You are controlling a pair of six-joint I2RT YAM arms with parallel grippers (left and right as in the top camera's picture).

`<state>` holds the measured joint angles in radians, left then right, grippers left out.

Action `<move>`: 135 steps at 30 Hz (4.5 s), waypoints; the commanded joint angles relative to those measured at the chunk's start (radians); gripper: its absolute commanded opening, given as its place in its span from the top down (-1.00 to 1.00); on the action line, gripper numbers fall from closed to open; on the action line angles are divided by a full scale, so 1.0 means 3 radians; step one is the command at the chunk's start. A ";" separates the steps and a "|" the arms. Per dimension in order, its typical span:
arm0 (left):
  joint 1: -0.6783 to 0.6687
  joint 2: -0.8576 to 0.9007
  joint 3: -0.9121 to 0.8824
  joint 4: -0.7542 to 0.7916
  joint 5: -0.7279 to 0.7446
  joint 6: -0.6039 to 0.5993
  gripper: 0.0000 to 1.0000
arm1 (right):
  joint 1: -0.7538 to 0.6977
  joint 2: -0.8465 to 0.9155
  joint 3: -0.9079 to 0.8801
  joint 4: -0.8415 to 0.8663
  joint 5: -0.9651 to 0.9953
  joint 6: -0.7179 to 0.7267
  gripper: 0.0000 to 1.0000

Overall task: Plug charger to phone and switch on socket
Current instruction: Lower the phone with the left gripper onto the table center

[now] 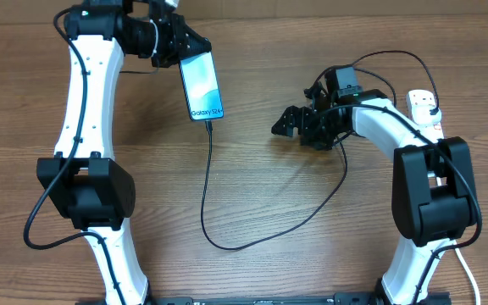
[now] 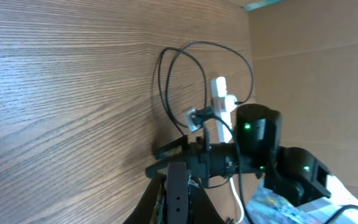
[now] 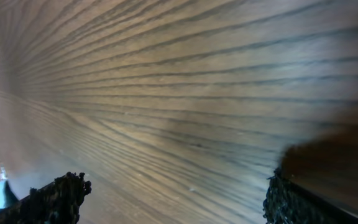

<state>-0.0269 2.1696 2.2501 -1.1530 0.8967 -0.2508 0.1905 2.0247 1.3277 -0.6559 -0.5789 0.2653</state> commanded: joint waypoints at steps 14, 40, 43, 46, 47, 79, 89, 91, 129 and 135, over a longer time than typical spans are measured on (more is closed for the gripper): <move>-0.0221 0.0706 0.0028 0.0256 0.0010 -0.0220 0.92 | -0.0010 -0.0203 0.0023 0.0154 0.0182 -0.0361 -0.85; -0.0615 0.1302 0.0028 0.0546 -0.0422 -0.0373 0.92 | -0.0004 -0.0203 0.0023 0.0153 0.0183 -0.0381 -0.83; -0.0617 0.1302 0.0028 0.0549 -0.0440 -0.0375 0.92 | -0.0004 -0.0203 0.0023 0.0149 0.0183 -0.0383 -0.83; -0.0623 0.1312 0.0028 0.0546 -0.0532 -0.0388 0.91 | -0.0004 -0.0203 0.0022 0.0148 0.0183 -0.0393 -0.83; -0.0627 0.1315 0.0028 0.0546 -0.0549 -0.0389 0.91 | -0.0004 -0.0203 0.0022 0.0146 0.0184 -0.0393 -0.83; -0.0679 0.1315 -0.0276 0.0698 -0.0834 -0.0413 0.91 | -0.0004 -0.0202 0.0004 0.0149 0.0221 -0.0384 -0.83; -0.0682 0.1315 -0.0473 0.0792 -0.0832 -0.0439 0.92 | -0.0004 -0.0202 0.0004 0.0148 0.0220 -0.0379 -0.83; -0.0682 0.1315 -0.0473 0.0795 -0.0832 -0.0439 0.92 | -0.0004 -0.0202 0.0004 0.0148 0.0221 -0.0379 -0.83; -0.0675 0.1315 -0.0473 0.0615 -0.0844 -0.0437 0.23 | -0.0004 -0.0202 0.0004 0.0123 0.0220 -0.0380 -0.83; -0.0675 0.1315 -0.0473 0.0604 -0.0848 -0.0437 -0.07 | -0.0004 -0.0202 0.0004 0.0121 0.0220 -0.0380 -0.83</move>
<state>-0.2230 2.5488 2.1319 -0.9543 0.7128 -0.3862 0.1848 1.9995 1.3277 -0.6212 -0.5167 0.1566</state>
